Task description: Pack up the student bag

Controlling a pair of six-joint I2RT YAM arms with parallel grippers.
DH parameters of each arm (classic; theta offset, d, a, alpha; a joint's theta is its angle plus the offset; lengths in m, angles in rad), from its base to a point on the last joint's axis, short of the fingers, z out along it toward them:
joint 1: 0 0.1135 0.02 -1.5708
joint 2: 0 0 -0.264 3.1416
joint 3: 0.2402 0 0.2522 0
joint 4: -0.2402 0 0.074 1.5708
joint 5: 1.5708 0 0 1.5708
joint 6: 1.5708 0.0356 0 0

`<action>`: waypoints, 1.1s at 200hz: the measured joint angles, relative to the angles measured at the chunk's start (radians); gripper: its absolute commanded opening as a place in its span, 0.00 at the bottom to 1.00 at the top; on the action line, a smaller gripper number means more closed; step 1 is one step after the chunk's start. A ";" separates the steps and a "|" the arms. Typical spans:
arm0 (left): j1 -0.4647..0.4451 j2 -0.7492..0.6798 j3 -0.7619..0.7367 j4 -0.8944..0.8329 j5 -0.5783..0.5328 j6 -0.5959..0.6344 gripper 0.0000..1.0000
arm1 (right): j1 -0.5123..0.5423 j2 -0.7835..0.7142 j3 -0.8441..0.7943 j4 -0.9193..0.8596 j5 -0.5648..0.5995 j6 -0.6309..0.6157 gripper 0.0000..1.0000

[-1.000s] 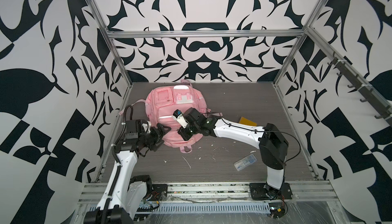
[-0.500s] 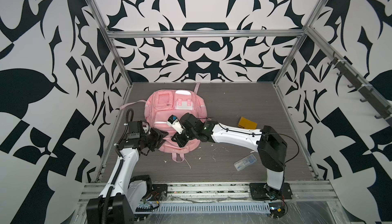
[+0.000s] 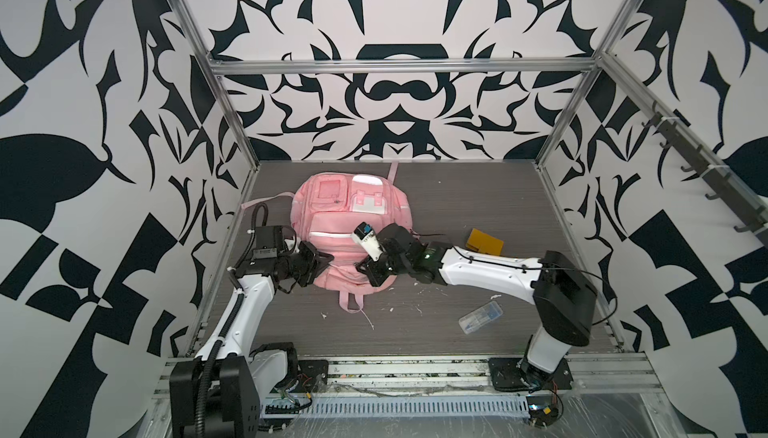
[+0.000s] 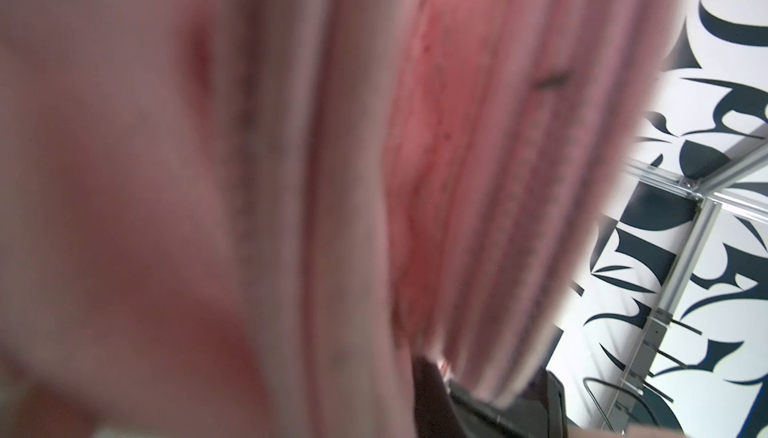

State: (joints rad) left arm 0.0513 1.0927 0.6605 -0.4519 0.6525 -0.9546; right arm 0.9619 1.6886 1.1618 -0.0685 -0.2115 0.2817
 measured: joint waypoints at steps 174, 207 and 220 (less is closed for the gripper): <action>0.051 0.092 0.251 -0.190 -0.169 0.341 0.98 | -0.163 0.037 0.105 -0.211 0.015 -0.179 0.00; -0.078 -0.140 0.109 -0.174 -0.182 0.232 0.90 | -0.093 0.090 0.176 -0.206 0.022 -0.151 0.00; -0.098 -0.174 0.046 -0.156 -0.164 0.180 0.88 | -0.061 0.103 0.189 -0.193 0.024 -0.130 0.00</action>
State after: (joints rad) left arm -0.0471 0.9188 0.7067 -0.6075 0.4881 -0.7750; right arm 0.9005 1.7916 1.3506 -0.2619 -0.1879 0.1516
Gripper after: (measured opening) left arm 0.900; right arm 0.071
